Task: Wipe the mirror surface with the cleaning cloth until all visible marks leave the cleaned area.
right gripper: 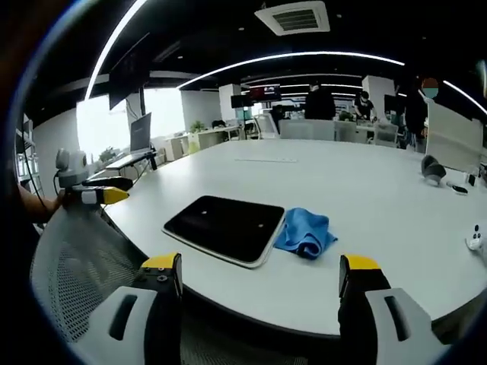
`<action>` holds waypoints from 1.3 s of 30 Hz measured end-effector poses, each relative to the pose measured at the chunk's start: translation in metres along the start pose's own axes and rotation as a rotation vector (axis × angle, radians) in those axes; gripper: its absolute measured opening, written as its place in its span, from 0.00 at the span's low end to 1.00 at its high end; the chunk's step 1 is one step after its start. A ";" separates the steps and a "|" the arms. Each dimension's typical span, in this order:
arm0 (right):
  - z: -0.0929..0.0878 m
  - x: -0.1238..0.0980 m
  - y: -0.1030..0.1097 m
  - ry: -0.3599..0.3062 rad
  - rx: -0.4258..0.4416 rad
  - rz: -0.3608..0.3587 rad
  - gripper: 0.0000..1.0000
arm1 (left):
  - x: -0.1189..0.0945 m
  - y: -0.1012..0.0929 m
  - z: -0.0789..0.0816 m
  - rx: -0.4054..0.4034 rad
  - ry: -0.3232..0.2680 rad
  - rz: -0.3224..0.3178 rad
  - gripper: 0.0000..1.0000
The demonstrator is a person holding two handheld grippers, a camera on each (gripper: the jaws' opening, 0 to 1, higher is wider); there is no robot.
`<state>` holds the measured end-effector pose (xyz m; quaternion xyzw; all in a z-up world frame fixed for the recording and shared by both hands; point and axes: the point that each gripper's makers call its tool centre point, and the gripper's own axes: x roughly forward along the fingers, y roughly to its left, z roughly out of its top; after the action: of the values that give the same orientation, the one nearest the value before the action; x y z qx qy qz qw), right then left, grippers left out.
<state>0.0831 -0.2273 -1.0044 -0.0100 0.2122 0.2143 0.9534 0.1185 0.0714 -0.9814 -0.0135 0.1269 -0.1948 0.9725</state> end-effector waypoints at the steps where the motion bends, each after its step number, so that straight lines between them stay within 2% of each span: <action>1: -0.001 0.000 -0.003 -0.002 0.001 -0.004 0.84 | 0.000 -0.001 0.000 0.000 0.002 -0.004 0.91; 28: 0.000 0.001 -0.009 -0.018 -0.006 -0.023 0.84 | -0.001 -0.001 0.000 -0.002 0.003 -0.010 0.90; 39: 0.001 0.000 -0.001 -0.011 -0.009 -0.010 0.84 | -0.001 0.000 0.000 -0.005 0.000 -0.005 0.90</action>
<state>0.0839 -0.2279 -1.0039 -0.0140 0.2061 0.2104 0.9555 0.1179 0.0715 -0.9811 -0.0165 0.1273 -0.1970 0.9720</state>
